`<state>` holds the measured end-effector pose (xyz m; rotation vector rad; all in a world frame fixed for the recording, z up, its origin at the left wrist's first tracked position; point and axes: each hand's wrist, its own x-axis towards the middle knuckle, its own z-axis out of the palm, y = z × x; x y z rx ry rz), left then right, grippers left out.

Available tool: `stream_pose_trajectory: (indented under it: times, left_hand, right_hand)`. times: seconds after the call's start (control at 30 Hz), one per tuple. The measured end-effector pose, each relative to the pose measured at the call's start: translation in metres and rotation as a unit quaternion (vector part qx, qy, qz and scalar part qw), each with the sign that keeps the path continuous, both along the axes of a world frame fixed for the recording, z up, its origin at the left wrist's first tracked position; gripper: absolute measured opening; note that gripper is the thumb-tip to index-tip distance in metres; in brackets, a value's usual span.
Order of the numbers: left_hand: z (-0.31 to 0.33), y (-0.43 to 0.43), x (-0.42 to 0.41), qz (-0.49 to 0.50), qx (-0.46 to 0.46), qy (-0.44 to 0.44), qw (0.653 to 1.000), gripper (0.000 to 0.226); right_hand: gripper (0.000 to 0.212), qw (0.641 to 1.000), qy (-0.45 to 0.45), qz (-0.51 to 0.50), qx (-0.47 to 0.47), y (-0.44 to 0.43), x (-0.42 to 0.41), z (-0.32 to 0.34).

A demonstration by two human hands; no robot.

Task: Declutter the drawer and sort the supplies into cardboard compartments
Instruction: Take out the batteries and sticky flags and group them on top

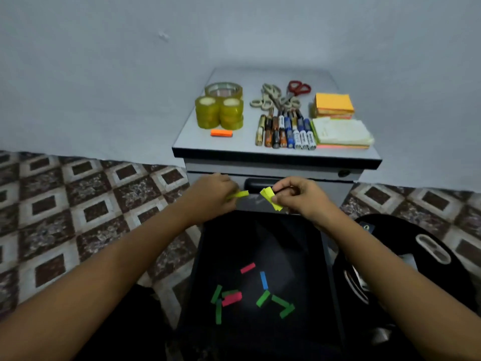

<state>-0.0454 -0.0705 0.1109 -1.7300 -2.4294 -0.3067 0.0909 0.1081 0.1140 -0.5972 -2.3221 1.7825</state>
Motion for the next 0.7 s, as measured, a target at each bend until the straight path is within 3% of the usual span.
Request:
stream_pose_trajectory:
  times: [0.1, 0.27, 0.43, 0.7]
  left_hand:
    - [0.042, 0.005, -0.007, 0.015, 0.039, 0.013, 0.999, 0.044]
    - [0.082, 0.018, -0.025, 0.044, 0.056, 0.01, 0.997, 0.021]
    - [0.078, 0.026, -0.042, 0.054, 0.017, -0.009, 0.998, 0.012]
    - [0.062, 0.013, -0.052, 0.081, 0.102, -0.1, 0.986, 0.022]
  right_hand:
    - [0.021, 0.999, 0.027, 0.002, 0.017, 0.0, -0.001, 0.033]
    - [0.014, 0.998, 0.039, 0.002, 0.047, 0.0, -0.009, 0.066]
    - [0.018, 0.994, 0.052, -0.004, 0.091, 0.003, -0.031, 0.079]
    - [0.011, 0.965, 0.051, 0.06, 0.249, -0.002, -0.084, 0.096]
